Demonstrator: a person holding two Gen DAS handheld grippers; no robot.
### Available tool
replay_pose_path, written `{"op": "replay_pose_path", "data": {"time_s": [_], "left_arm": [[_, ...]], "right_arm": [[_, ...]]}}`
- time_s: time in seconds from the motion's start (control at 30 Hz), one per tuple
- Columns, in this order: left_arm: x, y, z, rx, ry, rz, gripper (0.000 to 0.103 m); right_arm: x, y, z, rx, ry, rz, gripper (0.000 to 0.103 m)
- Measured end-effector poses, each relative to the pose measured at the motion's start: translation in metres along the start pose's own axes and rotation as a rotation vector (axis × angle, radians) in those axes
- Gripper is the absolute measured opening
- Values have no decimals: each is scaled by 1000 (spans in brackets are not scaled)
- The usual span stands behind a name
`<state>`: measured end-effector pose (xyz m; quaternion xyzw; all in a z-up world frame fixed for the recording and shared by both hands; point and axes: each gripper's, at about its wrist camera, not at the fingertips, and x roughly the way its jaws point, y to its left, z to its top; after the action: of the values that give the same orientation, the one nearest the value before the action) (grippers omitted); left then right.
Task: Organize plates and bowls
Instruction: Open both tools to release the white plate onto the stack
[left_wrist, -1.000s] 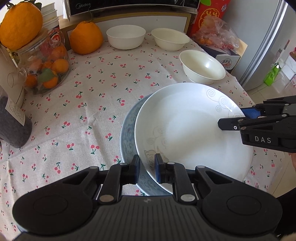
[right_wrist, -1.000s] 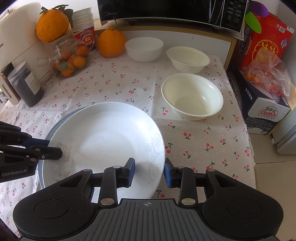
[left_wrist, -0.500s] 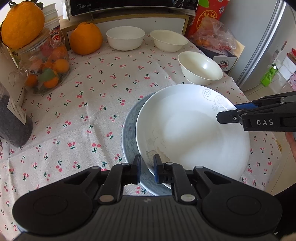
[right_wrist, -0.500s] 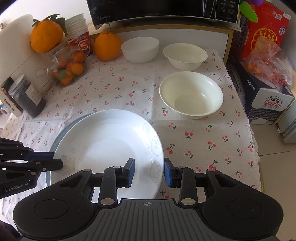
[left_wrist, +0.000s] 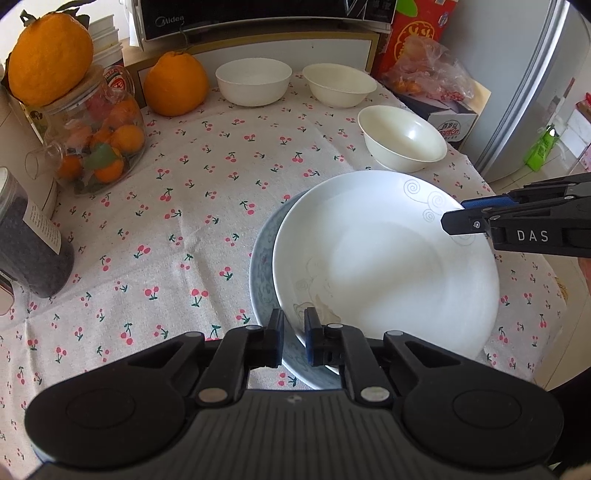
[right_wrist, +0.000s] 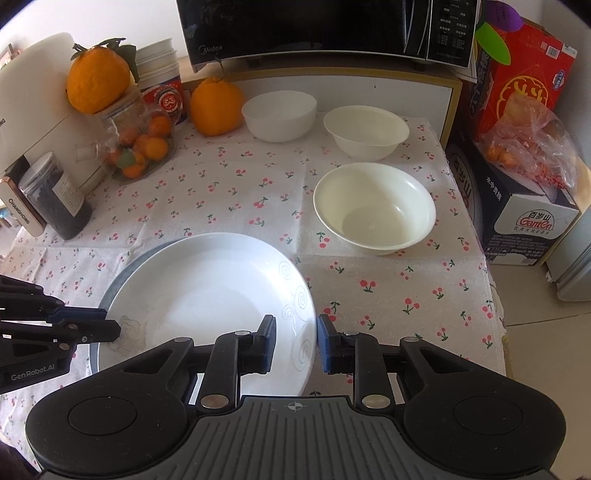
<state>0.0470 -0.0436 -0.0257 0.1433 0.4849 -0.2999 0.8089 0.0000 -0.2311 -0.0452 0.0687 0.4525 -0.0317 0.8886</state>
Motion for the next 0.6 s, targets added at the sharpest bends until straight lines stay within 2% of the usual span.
{"op": "replay_pose_path", "data": {"time_s": [0.27,0.4,0.6], "left_arm": [[-4,2,-1,35,-20,56,8],[-5,6,-2,17,-16,32,8],[-5,9,-2,1,-7,9,12]], "right_arm": [[9,11,-2,-31,28,5,24],[10,17,-3,-56,21,-20,24],[8,9,0,-7,23,17,26]]}}
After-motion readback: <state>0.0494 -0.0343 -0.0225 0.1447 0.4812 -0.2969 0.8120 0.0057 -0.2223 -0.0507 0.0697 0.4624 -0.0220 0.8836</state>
